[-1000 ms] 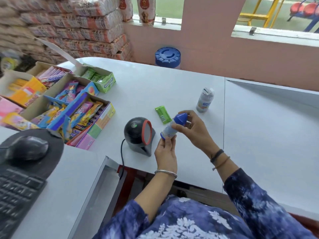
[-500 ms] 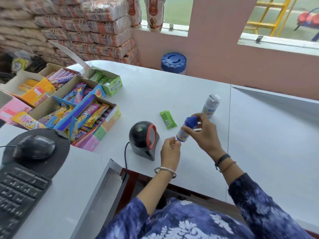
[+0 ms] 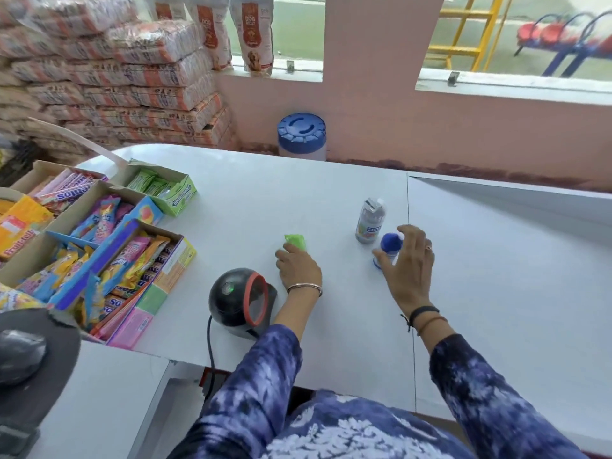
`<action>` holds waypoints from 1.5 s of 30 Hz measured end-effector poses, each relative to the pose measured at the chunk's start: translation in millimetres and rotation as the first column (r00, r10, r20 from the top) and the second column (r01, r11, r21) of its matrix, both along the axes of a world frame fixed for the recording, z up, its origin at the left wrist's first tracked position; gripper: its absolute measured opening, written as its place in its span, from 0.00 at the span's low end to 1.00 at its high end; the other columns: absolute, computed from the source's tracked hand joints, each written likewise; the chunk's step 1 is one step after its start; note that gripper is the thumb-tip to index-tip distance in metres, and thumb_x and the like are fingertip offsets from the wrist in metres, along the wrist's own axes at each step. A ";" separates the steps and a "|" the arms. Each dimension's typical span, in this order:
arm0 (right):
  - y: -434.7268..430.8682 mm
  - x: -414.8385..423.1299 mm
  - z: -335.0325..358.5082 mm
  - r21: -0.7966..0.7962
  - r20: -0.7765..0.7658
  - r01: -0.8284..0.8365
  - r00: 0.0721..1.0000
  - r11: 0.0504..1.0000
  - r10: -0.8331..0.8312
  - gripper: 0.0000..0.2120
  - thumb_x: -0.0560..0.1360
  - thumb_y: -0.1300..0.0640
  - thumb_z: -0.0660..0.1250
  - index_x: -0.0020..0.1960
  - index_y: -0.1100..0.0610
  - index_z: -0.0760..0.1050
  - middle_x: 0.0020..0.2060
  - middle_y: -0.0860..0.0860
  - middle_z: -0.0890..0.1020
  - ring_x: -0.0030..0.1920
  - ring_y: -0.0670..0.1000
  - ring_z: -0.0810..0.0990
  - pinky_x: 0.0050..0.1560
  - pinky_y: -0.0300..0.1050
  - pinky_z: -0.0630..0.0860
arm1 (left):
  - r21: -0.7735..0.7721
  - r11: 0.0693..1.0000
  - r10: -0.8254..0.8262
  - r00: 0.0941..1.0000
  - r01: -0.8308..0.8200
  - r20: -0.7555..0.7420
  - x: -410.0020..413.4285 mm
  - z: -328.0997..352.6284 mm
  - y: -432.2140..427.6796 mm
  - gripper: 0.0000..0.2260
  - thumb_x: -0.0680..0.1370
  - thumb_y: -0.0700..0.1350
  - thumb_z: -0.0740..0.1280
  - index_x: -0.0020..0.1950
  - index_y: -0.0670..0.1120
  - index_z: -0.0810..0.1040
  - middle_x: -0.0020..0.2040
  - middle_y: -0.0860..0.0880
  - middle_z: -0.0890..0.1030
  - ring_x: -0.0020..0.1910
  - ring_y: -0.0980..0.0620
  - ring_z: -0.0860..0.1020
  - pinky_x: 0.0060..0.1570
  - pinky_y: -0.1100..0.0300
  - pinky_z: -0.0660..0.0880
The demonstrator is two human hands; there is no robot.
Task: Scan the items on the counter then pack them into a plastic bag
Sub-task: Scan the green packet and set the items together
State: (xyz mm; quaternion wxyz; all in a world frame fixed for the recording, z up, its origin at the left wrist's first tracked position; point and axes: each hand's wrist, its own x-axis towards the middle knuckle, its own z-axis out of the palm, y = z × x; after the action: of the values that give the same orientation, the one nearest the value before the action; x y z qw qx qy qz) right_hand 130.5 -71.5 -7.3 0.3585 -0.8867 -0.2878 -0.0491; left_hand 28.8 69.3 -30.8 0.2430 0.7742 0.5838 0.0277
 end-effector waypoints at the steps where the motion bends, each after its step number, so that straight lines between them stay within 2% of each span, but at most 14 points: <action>1: -0.9 -5.4 0.7 0.005 0.121 -0.004 0.993 1.000 0.004 0.20 0.69 0.57 0.73 0.57 0.62 0.71 0.55 0.60 0.76 0.52 0.61 0.74 0.52 0.46 0.65 | -0.012 1.000 -0.025 0.999 0.026 0.045 -2.7 1.1 -1.8 0.18 0.76 0.38 0.61 0.64 0.34 0.63 0.62 0.35 0.72 0.59 0.38 0.73 0.57 0.49 0.73; 4: -2.4 -27.6 0.9 0.082 0.214 -0.212 0.958 0.974 0.191 0.14 0.73 0.54 0.68 0.53 0.59 0.71 0.50 0.57 0.78 0.47 0.54 0.74 0.48 0.46 0.70 | -0.046 0.974 -0.212 0.961 0.223 0.176 -17.8 -0.2 -13.3 0.11 0.77 0.37 0.61 0.56 0.34 0.71 0.56 0.34 0.75 0.55 0.36 0.74 0.56 0.47 0.69; 9: -6.5 -42.3 -11.7 -0.020 -0.440 -0.300 0.859 0.954 0.261 0.23 0.75 0.54 0.67 0.67 0.59 0.65 0.62 0.56 0.73 0.62 0.56 0.72 0.62 0.50 0.70 | -0.347 0.865 -0.163 0.857 0.362 0.489 -46.4 14.3 -41.0 0.07 0.72 0.41 0.69 0.49 0.44 0.78 0.42 0.44 0.79 0.40 0.47 0.75 0.41 0.57 0.72; 12: -19.9 -32.9 -6.1 0.136 -0.685 -0.217 0.684 0.967 0.250 0.13 0.74 0.57 0.69 0.57 0.56 0.74 0.49 0.55 0.80 0.49 0.55 0.80 0.47 0.44 0.78 | -0.355 0.830 -0.154 0.788 0.430 0.596 -53.4 26.8 -47.3 0.06 0.71 0.41 0.71 0.45 0.46 0.77 0.38 0.48 0.77 0.36 0.53 0.74 0.38 0.61 0.73; 15: -37.6 -28.2 6.1 0.412 -0.774 -0.031 0.515 0.911 0.368 0.03 0.73 0.62 0.69 0.46 0.55 0.78 0.38 0.50 0.84 0.40 0.50 0.81 0.35 0.37 0.79 | -0.409 0.819 0.053 0.656 0.403 0.753 -52.1 39.3 -55.0 0.05 0.74 0.36 0.68 0.43 0.46 0.76 0.39 0.47 0.79 0.37 0.52 0.76 0.38 0.63 0.77; 18: -47.4 -29.1 19.5 0.548 -0.755 0.080 0.477 0.833 0.450 0.04 0.73 0.63 0.68 0.45 0.57 0.79 0.36 0.47 0.86 0.38 0.46 0.83 0.34 0.36 0.80 | -0.486 0.785 0.259 0.508 0.385 0.821 -45.4 49.7 -66.2 0.08 0.75 0.34 0.65 0.43 0.47 0.76 0.41 0.48 0.79 0.36 0.56 0.80 0.36 0.67 0.79; 25: -48.5 -42.4 35.1 0.601 -0.719 0.104 0.504 0.793 0.479 0.05 0.71 0.65 0.69 0.45 0.57 0.79 0.38 0.50 0.86 0.40 0.49 0.85 0.38 0.40 0.82 | -0.638 0.713 0.541 0.351 0.291 0.764 -42.1 56.2 -84.9 0.05 0.79 0.39 0.61 0.46 0.48 0.74 0.44 0.48 0.79 0.41 0.55 0.80 0.37 0.64 0.79; 29: -33.2 -77.0 33.2 0.526 -0.697 -0.079 0.530 0.847 0.482 0.08 0.70 0.67 0.72 0.44 0.57 0.77 0.41 0.57 0.82 0.37 0.49 0.84 0.39 0.40 0.82 | -0.782 0.571 0.729 0.282 0.252 0.623 -61.6 43.1 -94.0 0.09 0.81 0.43 0.55 0.50 0.45 0.74 0.46 0.45 0.79 0.44 0.51 0.78 0.43 0.57 0.77; 33: -14.1 -115.2 31.3 0.396 -0.571 -0.361 0.623 0.844 0.535 0.12 0.66 0.62 0.76 0.40 0.49 0.75 0.38 0.46 0.82 0.34 0.42 0.81 0.35 0.33 0.76 | -0.863 0.470 0.864 0.104 0.187 0.493 -85.7 35.7 -88.7 0.16 0.82 0.46 0.51 0.61 0.38 0.72 0.58 0.37 0.76 0.59 0.39 0.76 0.63 0.44 0.71; 35: -7.9 -125.8 32.6 0.368 -0.514 -0.434 0.642 0.822 0.569 0.13 0.66 0.62 0.76 0.39 0.48 0.75 0.37 0.43 0.81 0.34 0.40 0.80 0.35 0.33 0.78 | -0.879 0.451 0.883 0.065 0.154 0.465 -91.2 32.1 -84.4 0.16 0.82 0.48 0.50 0.56 0.41 0.74 0.59 0.35 0.73 0.63 0.37 0.72 0.70 0.40 0.63; 37: -3.5 -131.4 34.2 0.356 -0.472 -0.474 0.652 0.805 0.593 0.12 0.66 0.62 0.76 0.40 0.51 0.75 0.37 0.42 0.81 0.35 0.40 0.80 0.37 0.37 0.81 | -0.880 0.450 0.887 0.036 0.151 0.460 -95.1 32.7 -80.9 0.16 0.82 0.49 0.50 0.51 0.44 0.75 0.54 0.37 0.75 0.56 0.39 0.74 0.67 0.39 0.66; 40: 0.1 -134.5 35.0 0.342 -0.429 -0.507 0.665 0.791 0.612 0.11 0.66 0.61 0.76 0.41 0.51 0.75 0.36 0.41 0.81 0.36 0.41 0.80 0.37 0.39 0.81 | -0.869 0.462 0.881 0.026 0.178 0.473 -98.6 34.5 -77.7 0.16 0.82 0.49 0.50 0.51 0.44 0.75 0.46 0.41 0.78 0.44 0.43 0.81 0.47 0.47 0.78; 43: -1.4 -130.0 33.0 0.345 -0.396 -0.493 0.695 0.799 0.600 0.12 0.67 0.60 0.76 0.40 0.49 0.75 0.37 0.40 0.81 0.37 0.40 0.81 0.35 0.33 0.79 | -0.858 0.478 0.868 0.048 0.188 0.495 -96.3 34.0 -77.1 0.17 0.82 0.47 0.52 0.61 0.39 0.73 0.54 0.38 0.76 0.54 0.41 0.78 0.57 0.43 0.75; 45: -7.0 -117.8 27.8 0.336 -0.351 -0.448 0.756 0.829 0.552 0.12 0.68 0.62 0.75 0.40 0.47 0.74 0.37 0.41 0.80 0.38 0.40 0.81 0.34 0.31 0.78 | -0.808 0.567 0.791 0.168 0.160 0.588 -88.4 30.4 -76.4 0.16 0.82 0.43 0.54 0.68 0.39 0.66 0.57 0.39 0.75 0.54 0.44 0.78 0.56 0.49 0.77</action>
State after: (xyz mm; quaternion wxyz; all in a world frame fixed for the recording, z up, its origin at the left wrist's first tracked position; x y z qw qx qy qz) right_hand 12.7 -78.5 20.5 0.5136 -0.7165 -0.4205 0.2147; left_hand -59.6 -7.1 -0.4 0.8087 0.2509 0.4341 0.3076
